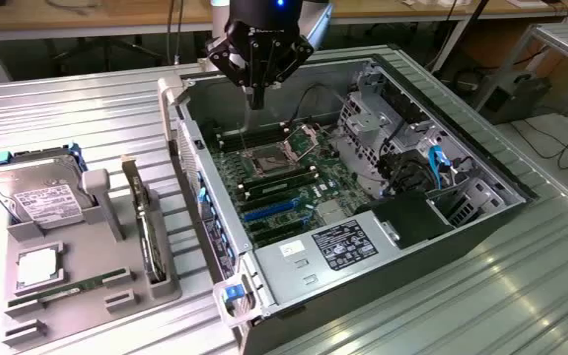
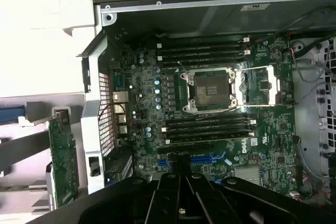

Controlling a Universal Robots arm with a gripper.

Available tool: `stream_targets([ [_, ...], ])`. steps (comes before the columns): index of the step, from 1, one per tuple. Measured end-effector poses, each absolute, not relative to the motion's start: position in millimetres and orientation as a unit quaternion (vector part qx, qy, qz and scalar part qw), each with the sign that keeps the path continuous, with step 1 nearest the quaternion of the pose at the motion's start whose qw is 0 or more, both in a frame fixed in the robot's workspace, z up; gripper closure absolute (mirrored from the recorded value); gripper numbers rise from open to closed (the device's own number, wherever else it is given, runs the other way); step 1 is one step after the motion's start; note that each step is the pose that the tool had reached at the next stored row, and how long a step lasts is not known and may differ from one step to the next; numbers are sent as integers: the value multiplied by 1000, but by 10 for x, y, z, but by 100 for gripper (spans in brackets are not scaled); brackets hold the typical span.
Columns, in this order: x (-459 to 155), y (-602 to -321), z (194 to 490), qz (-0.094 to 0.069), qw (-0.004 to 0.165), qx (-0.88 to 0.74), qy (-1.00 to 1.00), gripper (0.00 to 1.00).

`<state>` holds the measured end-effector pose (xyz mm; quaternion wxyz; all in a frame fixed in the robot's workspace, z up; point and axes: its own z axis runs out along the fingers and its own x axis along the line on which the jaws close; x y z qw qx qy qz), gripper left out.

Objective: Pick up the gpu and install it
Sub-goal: 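Reach for the gpu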

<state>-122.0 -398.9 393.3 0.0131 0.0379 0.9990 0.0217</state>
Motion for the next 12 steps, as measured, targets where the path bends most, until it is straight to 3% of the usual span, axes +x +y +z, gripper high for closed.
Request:
stream_targets([
  [12,-1221,-3991,3933,22,13,38,999,89],
])
